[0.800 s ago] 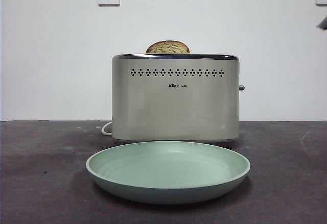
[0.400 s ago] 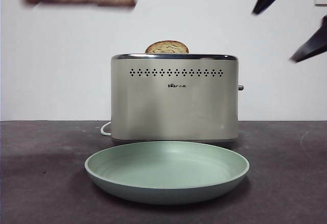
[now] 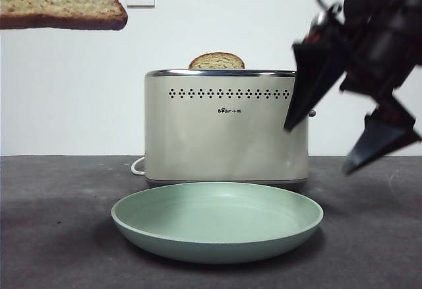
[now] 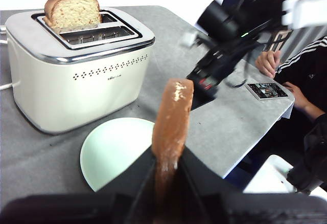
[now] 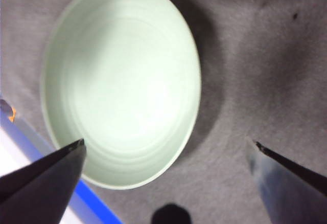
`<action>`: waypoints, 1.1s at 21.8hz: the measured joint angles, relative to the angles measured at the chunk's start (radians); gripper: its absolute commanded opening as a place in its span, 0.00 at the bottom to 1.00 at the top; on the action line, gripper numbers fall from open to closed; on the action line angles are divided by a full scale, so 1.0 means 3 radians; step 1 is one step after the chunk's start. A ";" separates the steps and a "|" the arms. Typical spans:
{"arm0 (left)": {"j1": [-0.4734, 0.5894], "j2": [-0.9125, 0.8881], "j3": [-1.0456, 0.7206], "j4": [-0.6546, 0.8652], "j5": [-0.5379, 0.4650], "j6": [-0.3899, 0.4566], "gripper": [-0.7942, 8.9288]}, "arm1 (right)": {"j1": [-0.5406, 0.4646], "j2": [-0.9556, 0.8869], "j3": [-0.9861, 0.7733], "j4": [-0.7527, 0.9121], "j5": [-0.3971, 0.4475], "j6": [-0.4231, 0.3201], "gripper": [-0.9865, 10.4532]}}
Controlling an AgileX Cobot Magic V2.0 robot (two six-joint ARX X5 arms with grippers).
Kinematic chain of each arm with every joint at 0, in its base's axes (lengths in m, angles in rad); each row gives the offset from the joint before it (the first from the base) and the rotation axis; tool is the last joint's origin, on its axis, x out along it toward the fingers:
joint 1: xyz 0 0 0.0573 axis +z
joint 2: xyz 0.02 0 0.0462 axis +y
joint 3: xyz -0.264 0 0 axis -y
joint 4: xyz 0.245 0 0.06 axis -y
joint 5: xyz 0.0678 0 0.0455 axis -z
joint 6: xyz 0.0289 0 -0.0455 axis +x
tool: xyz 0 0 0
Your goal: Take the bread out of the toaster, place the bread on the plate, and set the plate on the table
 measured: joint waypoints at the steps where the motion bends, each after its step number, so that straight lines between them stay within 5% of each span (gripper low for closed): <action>1: 0.0000 0.0001 0.0000 -0.0015 -0.0001 -0.0001 0.08 | 0.0033 0.0102 -0.0001 0.0046 0.0005 0.0000 0.55; 3: 0.0000 0.0001 -0.0001 -0.0061 0.0000 -0.0015 0.08 | 0.0130 0.0312 -0.0001 0.0114 0.0005 -0.0001 0.54; 6: 0.0000 0.0001 -0.0001 -0.0076 -0.0001 -0.0024 0.08 | 0.0247 0.0538 0.0000 0.0242 0.0005 0.0000 0.39; 10: 0.0000 0.0001 -0.0001 -0.0078 -0.0001 -0.0033 0.08 | 0.0318 0.0671 0.0005 0.0326 0.0008 0.0003 0.08; 18: 0.0000 0.0001 -0.0001 -0.0078 0.0034 -0.0183 0.07 | 0.0350 0.0600 0.0008 0.0404 -0.0010 0.0153 0.07; 24: 0.0000 0.0014 -0.0001 0.0301 0.0458 -0.0605 0.07 | 0.0556 -0.0289 0.0010 0.0472 0.0041 0.0418 0.07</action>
